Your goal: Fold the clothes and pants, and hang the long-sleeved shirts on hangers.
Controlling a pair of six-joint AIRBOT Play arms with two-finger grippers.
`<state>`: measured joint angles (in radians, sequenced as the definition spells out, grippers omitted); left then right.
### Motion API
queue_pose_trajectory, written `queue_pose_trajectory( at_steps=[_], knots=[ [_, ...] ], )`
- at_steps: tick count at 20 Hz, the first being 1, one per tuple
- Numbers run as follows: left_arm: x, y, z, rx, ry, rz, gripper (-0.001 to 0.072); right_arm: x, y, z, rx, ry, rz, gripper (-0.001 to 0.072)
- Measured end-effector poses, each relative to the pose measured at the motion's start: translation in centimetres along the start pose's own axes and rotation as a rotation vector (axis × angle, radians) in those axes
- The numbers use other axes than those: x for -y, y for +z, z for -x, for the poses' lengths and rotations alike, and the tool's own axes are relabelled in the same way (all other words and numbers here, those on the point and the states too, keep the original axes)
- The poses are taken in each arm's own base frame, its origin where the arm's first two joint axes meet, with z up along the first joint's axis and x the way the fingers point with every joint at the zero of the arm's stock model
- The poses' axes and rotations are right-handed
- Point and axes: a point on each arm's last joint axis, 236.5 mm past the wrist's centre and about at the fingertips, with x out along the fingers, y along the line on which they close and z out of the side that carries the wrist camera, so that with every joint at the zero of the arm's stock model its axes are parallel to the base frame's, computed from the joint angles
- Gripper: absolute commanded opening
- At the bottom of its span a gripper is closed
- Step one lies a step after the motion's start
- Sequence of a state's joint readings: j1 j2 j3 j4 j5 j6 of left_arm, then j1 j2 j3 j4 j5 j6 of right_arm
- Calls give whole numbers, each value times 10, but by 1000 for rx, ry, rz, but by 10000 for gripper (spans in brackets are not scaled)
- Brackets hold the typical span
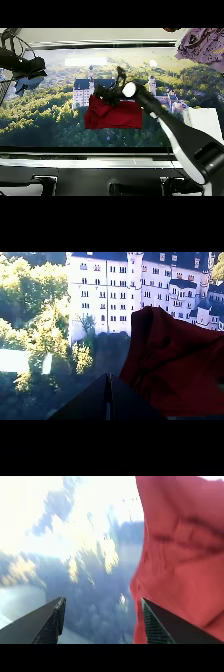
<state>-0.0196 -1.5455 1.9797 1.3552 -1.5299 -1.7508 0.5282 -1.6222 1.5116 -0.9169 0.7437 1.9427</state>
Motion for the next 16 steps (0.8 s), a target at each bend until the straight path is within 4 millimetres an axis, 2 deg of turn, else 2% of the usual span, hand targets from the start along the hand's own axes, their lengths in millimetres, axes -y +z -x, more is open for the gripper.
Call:
queue_pose_trajectory(
  at_steps=[2,4,5,8,10,12,14,16],
  knots=[
    [0,0,-2,-4,1,1,16,7,30,34,44,4,-12,559],
    [-1,-1,-3,-6,1,1,16,25,59,72,79,-15,-23,576],
    [-1,-1,-3,-7,1,1,16,41,72,94,89,-35,-26,610],
    [-1,-1,-3,-7,1,1,17,101,99,153,92,-115,-41,614],
    [-1,-1,-3,-7,1,1,17,150,101,179,68,-167,-85,614],
    [-1,-1,-3,-7,1,1,17,197,86,189,20,-205,-136,612],
    [-1,-1,-3,-7,1,1,17,231,60,182,-50,-206,-180,570],
    [-1,-1,-3,-7,1,1,17,250,33,165,-117,-165,-218,538]
  ],
)
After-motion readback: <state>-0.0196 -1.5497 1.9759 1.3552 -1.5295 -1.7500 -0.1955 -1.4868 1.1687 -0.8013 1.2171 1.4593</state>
